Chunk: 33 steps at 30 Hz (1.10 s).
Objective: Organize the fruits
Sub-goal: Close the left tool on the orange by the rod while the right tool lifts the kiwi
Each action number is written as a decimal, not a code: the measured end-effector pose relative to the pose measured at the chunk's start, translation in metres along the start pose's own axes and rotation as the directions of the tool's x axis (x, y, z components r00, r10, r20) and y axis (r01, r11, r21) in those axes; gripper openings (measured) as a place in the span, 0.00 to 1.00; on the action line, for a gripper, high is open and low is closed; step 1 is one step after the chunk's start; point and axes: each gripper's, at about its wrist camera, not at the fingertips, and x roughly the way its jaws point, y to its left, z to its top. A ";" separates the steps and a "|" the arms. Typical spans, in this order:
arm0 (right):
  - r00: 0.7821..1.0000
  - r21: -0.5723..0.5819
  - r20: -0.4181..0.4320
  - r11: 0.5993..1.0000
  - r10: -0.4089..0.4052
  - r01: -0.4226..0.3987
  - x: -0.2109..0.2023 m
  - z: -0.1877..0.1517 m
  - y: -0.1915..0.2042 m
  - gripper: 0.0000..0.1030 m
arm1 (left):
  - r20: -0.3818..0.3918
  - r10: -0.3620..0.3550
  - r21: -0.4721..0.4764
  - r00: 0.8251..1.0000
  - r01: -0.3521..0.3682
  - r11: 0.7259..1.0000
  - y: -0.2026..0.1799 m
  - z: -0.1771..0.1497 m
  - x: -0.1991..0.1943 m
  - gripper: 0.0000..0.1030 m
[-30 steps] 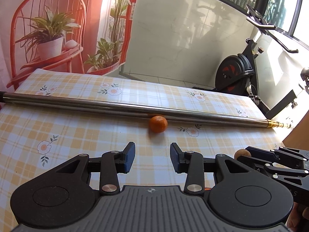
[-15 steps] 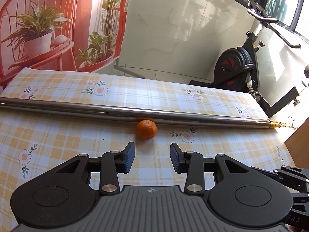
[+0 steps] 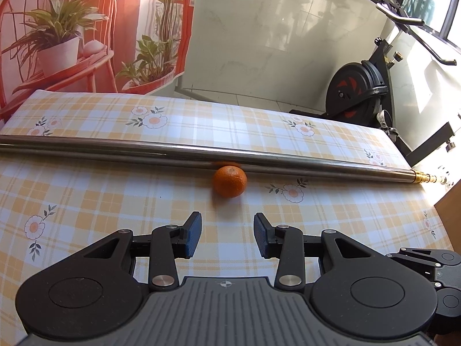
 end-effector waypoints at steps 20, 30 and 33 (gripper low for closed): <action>1.000 -0.064 -0.010 0.998 -0.024 0.023 0.019 -0.001 0.005 0.23 | -0.033 -0.009 -0.038 0.999 0.008 0.999 -0.003 0.015 0.043 0.41; 0.998 0.002 0.069 1.000 -0.014 0.014 -0.005 -0.002 0.000 0.23 | -0.016 0.004 -0.030 1.000 -0.004 1.000 -0.006 0.026 0.063 0.41; 0.997 0.031 0.078 0.999 -0.014 0.011 -0.009 -0.005 -0.002 0.23 | -0.009 0.012 -0.052 1.000 -0.013 0.999 -0.005 0.030 0.068 0.41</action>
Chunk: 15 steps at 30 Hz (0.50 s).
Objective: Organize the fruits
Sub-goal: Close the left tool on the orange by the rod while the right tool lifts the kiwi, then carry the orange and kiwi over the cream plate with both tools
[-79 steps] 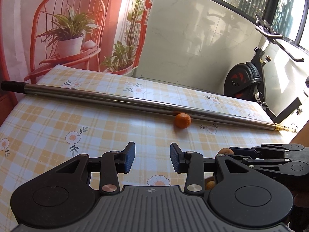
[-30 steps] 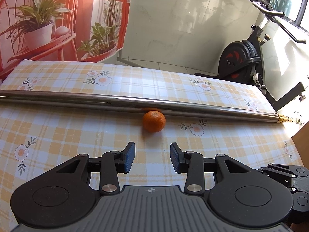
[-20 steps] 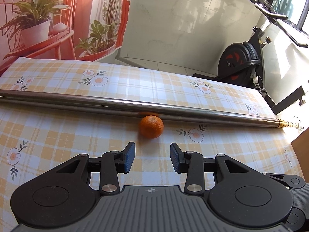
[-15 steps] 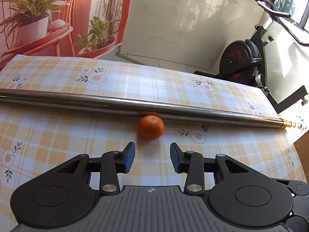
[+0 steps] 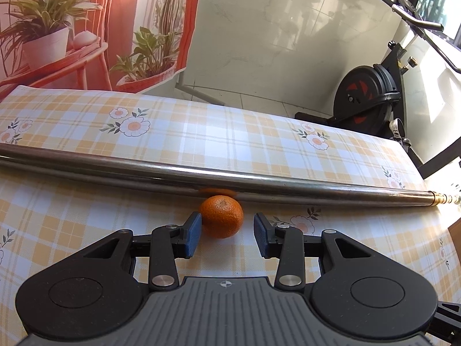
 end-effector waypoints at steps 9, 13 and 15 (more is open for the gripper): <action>1.000 0.027 0.009 1.000 0.000 -0.001 -0.005 -0.004 -0.004 0.23 | -0.008 0.025 -0.028 1.000 -0.026 0.999 0.005 0.003 0.017 0.43; 1.000 0.039 0.009 0.999 -0.005 0.004 -0.005 -0.006 -0.004 0.23 | -0.006 0.015 0.002 1.000 -0.015 1.000 0.003 0.000 0.016 0.38; 1.000 0.047 0.008 0.999 -0.006 0.006 -0.006 -0.006 -0.005 0.23 | -0.008 0.017 0.010 1.000 -0.017 1.000 0.001 -0.002 0.013 0.38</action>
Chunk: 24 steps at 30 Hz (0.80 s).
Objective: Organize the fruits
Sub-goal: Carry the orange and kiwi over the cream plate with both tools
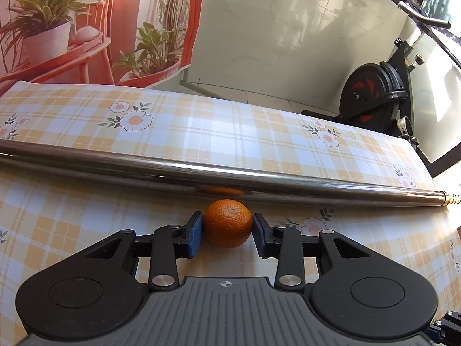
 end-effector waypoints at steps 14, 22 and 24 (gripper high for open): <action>1.000 0.029 0.012 1.000 0.000 -0.001 -0.014 -0.001 0.004 0.23 | 0.018 -0.018 0.078 1.000 0.017 0.997 -0.008 -0.020 -0.044 0.38; 1.000 0.027 0.015 1.000 0.001 -0.001 -0.026 -0.007 0.016 0.23 | 0.041 -0.072 0.121 0.997 0.066 0.990 -0.015 -0.043 -0.093 0.38; 1.000 0.026 0.021 1.000 0.000 -0.001 -0.031 -0.009 0.021 0.23 | 0.053 -0.090 0.135 0.995 0.082 0.987 -0.016 -0.050 -0.106 0.38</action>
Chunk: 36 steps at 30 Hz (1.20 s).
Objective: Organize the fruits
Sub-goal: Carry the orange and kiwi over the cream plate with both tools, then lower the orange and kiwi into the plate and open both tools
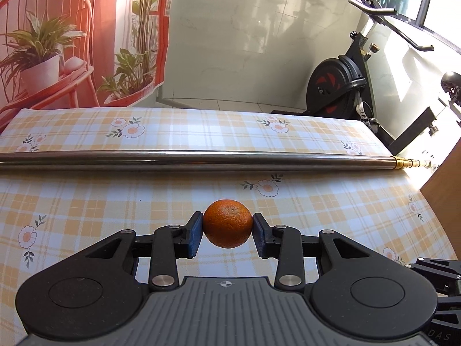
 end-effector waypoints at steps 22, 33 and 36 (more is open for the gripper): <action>1.000 -0.023 0.012 1.000 0.019 -0.019 -0.038 -0.019 0.041 0.23 | -0.003 -0.159 0.108 0.987 0.158 0.981 -0.027 -0.072 -0.079 0.38; 1.000 -0.020 0.026 1.000 -0.002 0.003 -0.053 -0.028 0.042 0.23 | -0.099 -0.178 0.169 0.979 0.193 0.967 -0.038 -0.087 -0.061 0.38; 1.000 -0.015 0.026 1.000 -0.005 0.005 -0.054 -0.029 0.039 0.23 | -0.107 -0.174 0.181 0.979 0.191 0.965 -0.039 -0.088 -0.058 0.38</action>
